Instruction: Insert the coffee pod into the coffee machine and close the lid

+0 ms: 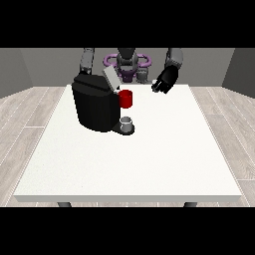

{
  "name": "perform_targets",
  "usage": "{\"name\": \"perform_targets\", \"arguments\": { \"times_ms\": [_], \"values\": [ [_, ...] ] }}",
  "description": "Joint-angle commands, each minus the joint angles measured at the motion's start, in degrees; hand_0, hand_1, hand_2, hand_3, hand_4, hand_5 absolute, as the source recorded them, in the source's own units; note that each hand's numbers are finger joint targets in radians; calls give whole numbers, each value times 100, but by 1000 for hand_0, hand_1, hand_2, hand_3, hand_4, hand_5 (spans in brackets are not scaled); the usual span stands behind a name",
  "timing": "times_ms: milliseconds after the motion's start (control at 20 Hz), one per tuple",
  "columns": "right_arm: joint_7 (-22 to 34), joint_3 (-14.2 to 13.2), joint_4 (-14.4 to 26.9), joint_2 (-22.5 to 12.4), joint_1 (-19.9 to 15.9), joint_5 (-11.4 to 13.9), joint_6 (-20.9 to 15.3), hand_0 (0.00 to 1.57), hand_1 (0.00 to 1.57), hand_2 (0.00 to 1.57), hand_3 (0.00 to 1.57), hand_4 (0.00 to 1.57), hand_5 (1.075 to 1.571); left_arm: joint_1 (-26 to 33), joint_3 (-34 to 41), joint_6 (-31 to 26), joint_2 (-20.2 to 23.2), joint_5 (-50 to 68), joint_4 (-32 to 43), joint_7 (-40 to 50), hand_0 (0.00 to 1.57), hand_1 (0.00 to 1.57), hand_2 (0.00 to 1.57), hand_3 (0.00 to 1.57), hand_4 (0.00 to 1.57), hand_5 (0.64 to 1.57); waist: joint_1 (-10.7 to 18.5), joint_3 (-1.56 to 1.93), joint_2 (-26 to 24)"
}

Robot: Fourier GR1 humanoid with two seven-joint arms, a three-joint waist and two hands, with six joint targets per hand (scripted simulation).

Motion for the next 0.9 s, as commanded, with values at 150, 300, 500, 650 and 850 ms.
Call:
{"name": "perform_targets", "arguments": {
  "times_ms": [150,300,500,650,850],
  "values": [
    [539,325,-382,112,-181,112,173,0,0,0,0,0,1571,-503,165,-213,-150,-53,83,568,1403,1403,1396,1341,598,1571,-448,-4,-205],
    [-191,32,-66,-178,7,-71,353,0,0,0,0,0,1571,-927,349,-577,-124,177,-131,595,1416,1416,1421,1378,537,1571,-397,0,-38],
    [137,520,-453,198,-59,-45,81,0,0,0,0,0,1571,-1403,766,-873,81,444,96,819,1221,1221,1266,1292,509,1571,-566,-2,-28],
    [163,231,-522,-27,-544,-91,236,0,0,0,0,0,1571,-1966,989,-938,193,528,144,1168,1195,1195,1240,1260,489,1571,-771,-1,239],
    [65,354,-770,121,-377,-50,75,0,0,0,0,0,1571,-2097,973,-927,384,432,211,1063,1174,1174,1254,1266,479,1571,-957,-1,376]
  ]
}}
